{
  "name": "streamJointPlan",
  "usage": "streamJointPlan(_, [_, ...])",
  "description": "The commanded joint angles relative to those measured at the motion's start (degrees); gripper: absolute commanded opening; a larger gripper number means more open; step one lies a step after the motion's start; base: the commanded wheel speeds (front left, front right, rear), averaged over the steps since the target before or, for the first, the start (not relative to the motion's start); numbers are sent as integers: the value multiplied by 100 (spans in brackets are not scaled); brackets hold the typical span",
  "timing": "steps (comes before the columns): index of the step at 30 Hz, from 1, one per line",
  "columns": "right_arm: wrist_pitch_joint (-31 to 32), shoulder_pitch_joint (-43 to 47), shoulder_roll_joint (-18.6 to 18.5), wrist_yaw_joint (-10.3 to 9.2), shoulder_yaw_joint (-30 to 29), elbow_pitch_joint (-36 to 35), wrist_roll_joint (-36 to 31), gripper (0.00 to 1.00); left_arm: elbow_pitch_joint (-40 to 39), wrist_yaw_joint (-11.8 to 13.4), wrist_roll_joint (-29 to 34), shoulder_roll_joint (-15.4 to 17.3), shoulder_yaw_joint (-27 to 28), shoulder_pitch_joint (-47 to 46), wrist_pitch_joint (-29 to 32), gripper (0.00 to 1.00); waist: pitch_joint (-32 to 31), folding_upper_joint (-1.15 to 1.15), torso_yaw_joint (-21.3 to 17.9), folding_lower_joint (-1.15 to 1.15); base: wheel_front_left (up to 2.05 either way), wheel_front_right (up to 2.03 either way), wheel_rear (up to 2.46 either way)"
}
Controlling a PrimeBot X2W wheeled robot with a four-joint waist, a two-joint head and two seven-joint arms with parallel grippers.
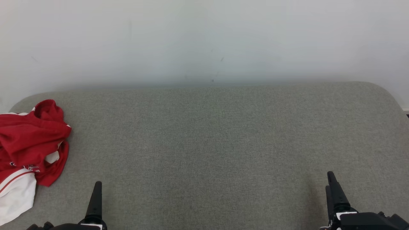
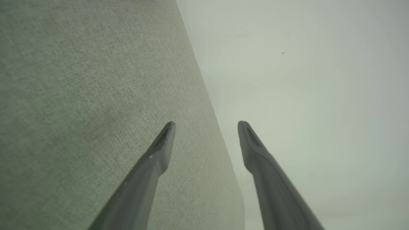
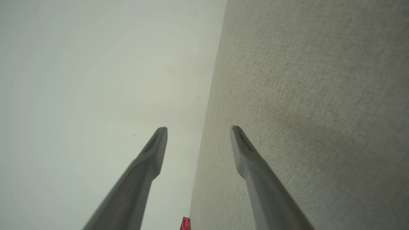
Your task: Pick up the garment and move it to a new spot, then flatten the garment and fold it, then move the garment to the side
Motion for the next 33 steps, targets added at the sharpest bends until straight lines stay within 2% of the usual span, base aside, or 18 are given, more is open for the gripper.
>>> streamJointPlan(1, [-43,-75,-15,-2,-18,-102,-186,100,-132,27,221,33,-38,-23,-50,100,-1,0,1,0,0,0,0])
streamJointPlan(8, [-190,-18,-18,-2,103,-186,-1340,100,-287,244,1285,36,-271,58,-229,100,-12,0,14,0,0,0,0])
streamJointPlan(18, [-383,-5,-22,-3,188,-127,-2480,100,-358,537,2673,116,-592,154,-465,100,-38,0,12,0,0,0,0])
streamJointPlan(26, [-524,-6,-25,-4,202,-8,-3376,100,-302,854,3465,284,-875,195,-634,100,-64,0,6,0,0,0,0])
streamJointPlan(33, [-636,-2,-27,-4,266,52,-3870,100,-391,1002,3940,436,-1112,226,-776,100,-86,0,11,0,0,0,0])
